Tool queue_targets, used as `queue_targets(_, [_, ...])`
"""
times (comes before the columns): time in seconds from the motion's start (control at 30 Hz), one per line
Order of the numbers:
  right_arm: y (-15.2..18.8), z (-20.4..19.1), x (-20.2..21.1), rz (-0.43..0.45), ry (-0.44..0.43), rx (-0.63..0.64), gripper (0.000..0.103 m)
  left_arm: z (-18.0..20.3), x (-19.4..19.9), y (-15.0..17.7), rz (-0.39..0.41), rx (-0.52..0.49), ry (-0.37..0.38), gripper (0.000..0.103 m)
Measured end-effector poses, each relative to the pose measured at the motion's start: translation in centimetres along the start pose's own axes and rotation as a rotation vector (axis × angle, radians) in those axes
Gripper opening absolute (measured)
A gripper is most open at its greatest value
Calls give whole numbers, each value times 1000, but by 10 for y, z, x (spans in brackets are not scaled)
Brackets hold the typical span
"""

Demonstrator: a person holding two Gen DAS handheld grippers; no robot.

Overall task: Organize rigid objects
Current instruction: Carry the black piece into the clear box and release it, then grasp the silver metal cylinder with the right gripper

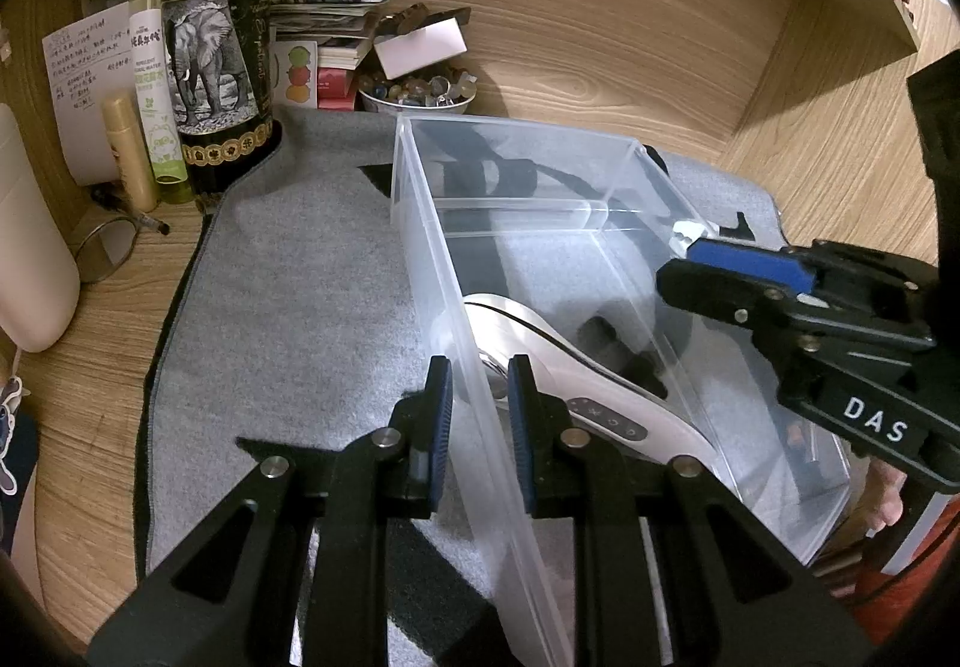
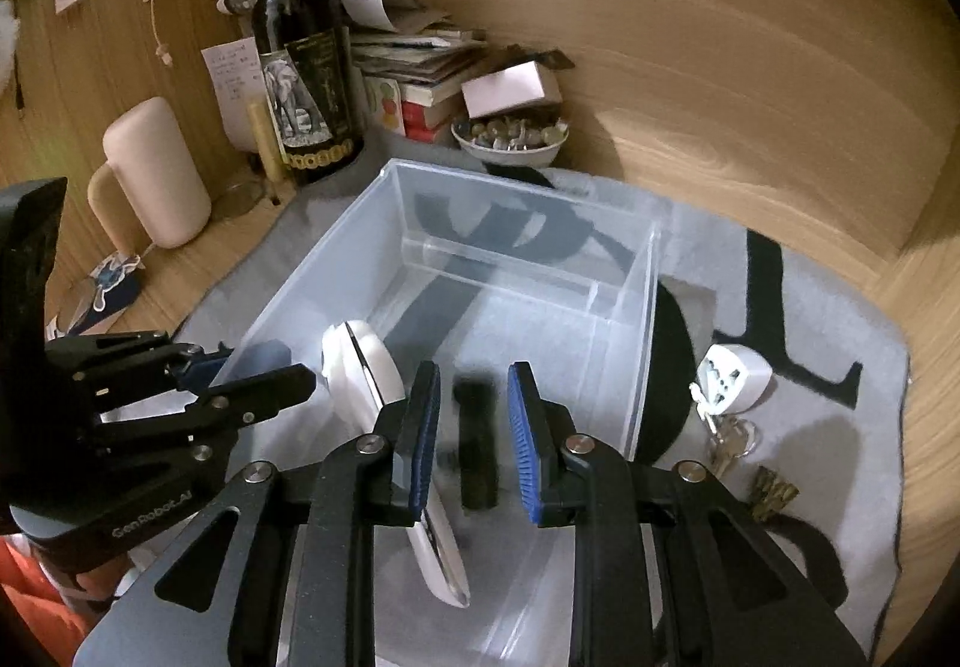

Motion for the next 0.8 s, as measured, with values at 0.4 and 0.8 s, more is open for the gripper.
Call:
queue_targets(0.4, [-2, 26, 56, 137, 116, -60, 42, -1, -1, 0, -2, 2, 4, 19])
queue_targets(0.8, [61, 104, 107, 144, 330, -305, 46, 1, -2, -1, -5, 7, 3, 19])
Point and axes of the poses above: each gripper's, at about its wrist camera, not at the fingertips, and x roughly against the way its jaws point, z to its right, y to its underside, the point moved 7 cm from there along -x, roughly the way its jaws point, and after that the axes turned 13 degrees about -y, right-handed, at the moved point
